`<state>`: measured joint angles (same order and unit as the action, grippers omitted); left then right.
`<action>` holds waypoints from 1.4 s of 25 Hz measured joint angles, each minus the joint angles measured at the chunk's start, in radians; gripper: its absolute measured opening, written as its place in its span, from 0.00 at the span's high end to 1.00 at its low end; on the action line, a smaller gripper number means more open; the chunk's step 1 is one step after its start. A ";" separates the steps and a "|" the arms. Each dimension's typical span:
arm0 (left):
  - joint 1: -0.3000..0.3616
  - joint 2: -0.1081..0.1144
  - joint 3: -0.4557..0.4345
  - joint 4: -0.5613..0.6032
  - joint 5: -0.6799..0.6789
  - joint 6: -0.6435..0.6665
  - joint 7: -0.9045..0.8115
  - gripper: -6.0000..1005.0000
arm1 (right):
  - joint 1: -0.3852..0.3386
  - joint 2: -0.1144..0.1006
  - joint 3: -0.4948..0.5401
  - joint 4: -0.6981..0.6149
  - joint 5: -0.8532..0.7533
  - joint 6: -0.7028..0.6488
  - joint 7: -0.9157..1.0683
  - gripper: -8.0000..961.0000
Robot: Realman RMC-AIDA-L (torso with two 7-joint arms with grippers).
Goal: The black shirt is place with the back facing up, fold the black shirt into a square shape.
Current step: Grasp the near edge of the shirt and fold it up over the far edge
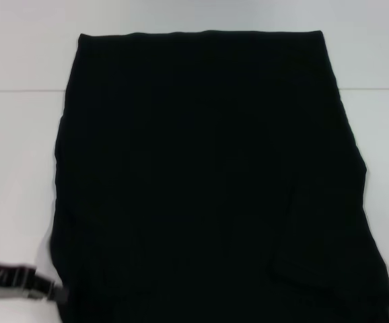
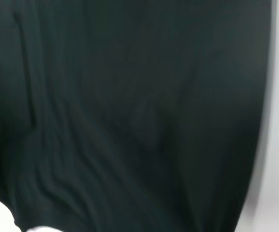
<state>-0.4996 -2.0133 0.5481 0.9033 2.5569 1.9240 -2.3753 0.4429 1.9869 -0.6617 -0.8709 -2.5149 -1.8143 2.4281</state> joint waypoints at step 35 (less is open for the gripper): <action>-0.331 0.003 0.095 -0.357 -0.226 -1.111 -0.108 0.88 | 0.401 0.019 0.042 0.426 0.314 1.071 -0.186 0.93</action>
<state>-0.8304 -2.0099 0.6428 0.5463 2.3306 0.8128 -2.4830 0.8442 2.0064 -0.6202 -0.4451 -2.2010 -0.7435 2.2422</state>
